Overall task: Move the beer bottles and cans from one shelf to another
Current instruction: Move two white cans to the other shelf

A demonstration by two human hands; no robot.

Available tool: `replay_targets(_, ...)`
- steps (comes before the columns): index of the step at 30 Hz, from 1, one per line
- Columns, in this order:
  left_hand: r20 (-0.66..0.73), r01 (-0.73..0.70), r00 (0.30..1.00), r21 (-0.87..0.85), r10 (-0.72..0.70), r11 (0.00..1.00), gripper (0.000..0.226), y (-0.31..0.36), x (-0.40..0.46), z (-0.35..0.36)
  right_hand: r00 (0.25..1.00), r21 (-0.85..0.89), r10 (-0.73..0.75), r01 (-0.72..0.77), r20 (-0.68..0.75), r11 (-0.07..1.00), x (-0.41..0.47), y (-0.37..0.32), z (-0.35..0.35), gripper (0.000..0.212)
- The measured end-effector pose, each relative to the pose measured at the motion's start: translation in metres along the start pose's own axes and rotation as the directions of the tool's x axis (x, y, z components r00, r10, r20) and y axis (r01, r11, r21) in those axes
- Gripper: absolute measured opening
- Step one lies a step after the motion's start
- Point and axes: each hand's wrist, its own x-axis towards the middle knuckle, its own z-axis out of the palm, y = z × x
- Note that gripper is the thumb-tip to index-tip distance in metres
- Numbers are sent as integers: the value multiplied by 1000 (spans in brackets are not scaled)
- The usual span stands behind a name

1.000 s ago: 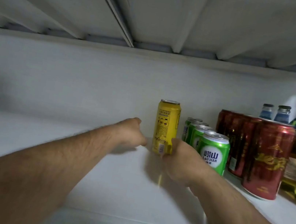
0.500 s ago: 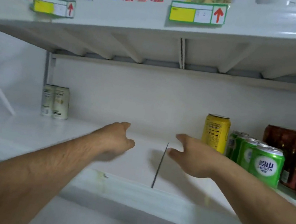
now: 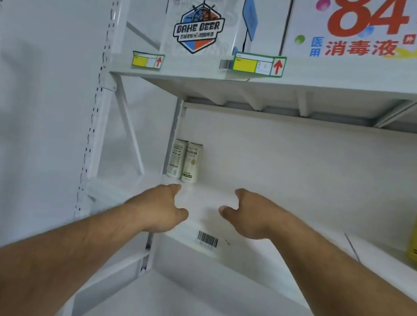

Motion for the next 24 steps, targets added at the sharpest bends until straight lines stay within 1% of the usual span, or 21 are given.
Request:
replay_targets(4,-21,32,999,-42,-32,999,79,-32,1,-17,1000,-22,-23,23,14,1000,24,-32,7,72)
replay_targets(9,-53,52,997,-76,-56,996,80,-57,21,-27,999,-52,-42,43,11,998,59,-52,16,71)
replay_targets(19,-104,45,994,-5,-45,999,73,-58,94,-27,997,-48,-50,48,-50,998,144,-45,20,69)
replay_targets(24,-111,52,992,-55,-57,997,67,-56,131,-26,997,-40,-48,45,-62,998,185,-39,23,68)
